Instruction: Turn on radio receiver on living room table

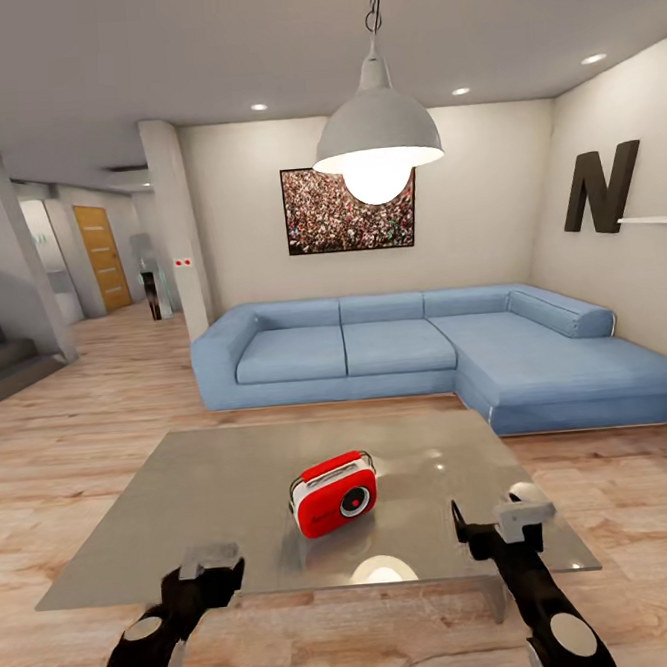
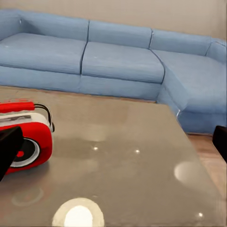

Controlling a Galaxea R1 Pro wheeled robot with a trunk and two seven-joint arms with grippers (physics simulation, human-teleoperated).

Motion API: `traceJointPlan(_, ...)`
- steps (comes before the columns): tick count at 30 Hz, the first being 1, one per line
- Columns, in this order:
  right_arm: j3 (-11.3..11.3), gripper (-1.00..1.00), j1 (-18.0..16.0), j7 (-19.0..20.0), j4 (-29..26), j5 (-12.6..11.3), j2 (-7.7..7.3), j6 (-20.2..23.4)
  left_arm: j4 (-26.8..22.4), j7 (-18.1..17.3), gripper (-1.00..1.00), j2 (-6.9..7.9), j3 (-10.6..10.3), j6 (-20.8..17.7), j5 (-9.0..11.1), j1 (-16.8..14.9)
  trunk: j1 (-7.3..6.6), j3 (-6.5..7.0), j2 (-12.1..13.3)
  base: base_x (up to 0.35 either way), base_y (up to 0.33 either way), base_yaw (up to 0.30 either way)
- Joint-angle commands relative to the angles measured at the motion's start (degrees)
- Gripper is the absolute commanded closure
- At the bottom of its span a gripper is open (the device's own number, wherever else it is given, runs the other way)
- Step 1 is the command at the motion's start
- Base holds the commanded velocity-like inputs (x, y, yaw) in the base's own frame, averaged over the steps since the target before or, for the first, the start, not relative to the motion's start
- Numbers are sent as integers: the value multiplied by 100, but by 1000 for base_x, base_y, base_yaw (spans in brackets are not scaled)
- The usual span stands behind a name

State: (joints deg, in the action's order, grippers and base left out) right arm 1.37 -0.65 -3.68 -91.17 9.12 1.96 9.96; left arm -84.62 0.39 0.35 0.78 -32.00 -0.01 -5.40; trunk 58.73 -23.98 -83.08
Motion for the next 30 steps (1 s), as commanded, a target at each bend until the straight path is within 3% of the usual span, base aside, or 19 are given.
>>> traceJointPlan(1, 1, -100, -103, -95, -91, -4, 2, 202, -102, 2, -100, -2, 1, -238, 6, -261, 0, -1, 0, 0, 0, 0)
traceJointPlan(3, 2, -100, -261, -165, -140, -5, 4, 351, -146, 6, -100, -4, 1, -398, 11, -487, 0, -1, 0, 0, 0, 0)
traceJointPlan(4, 3, -100, -794, -258, -203, -6, 5, 939, -155, 7, -100, -36, 1, -1035, 22, -1121, 0, -1, 0, 0, 0, 0)
traceJointPlan(6, 4, -100, -1093, -269, -214, -8, 6, 1365, -21, 6, -100, -57, 1, -1412, 25, -1430, 0, -1, 0, 0, 0, 0)
traceJointPlan(7, 4, -100, -1581, -272, -217, -17, 2, 1986, 503, 5, -100, -68, 5, -1721, 21, -2017, 0, -1, 0, 0, 0, 0)
traceJointPlan(10, 4, -100, -2145, -278, -213, -31, 0, 2502, 1388, 5, -100, -64, 65, -1835, 19, -2816, 0, -1, 0, 0, 0, 0)
traceJointPlan(11, 4, -100, -2232, -277, -212, -33, -1, 2583, 1534, 5, -100, -63, 83, -1846, 19, -2951, 0, -1, 0, 0, 0, 0)
traceJointPlan(12, 4, -100, -2675, -278, -200, -39, -2, 3005, 2099, 5, -100, -62, 145, -1888, 19, -3547, 0, -1, 0, 0, 0, 0)
traceJointPlan(13, 4, -100, -2850, -276, -194, -40, -2, 3170, 2238, 5, -100, -65, 157, -1898, 19, -3727, 0, -1, 0, 0, 0, 0)
traceJointPlan(19, 4, -100, -3536, -273, 12, -42, 3, 3815, 2564, 5, -100, -84, 175, -1966, 27, -4145, 0, -1, 0, 0, 0, 0)
traceJointPlan(30, 70, -100, -3626, -221, 58, -51, 6, 3830, 2566, -29, -100, -59, 176, -1984, 19, -4179, 0, -1, 0, 0, 0, 0)
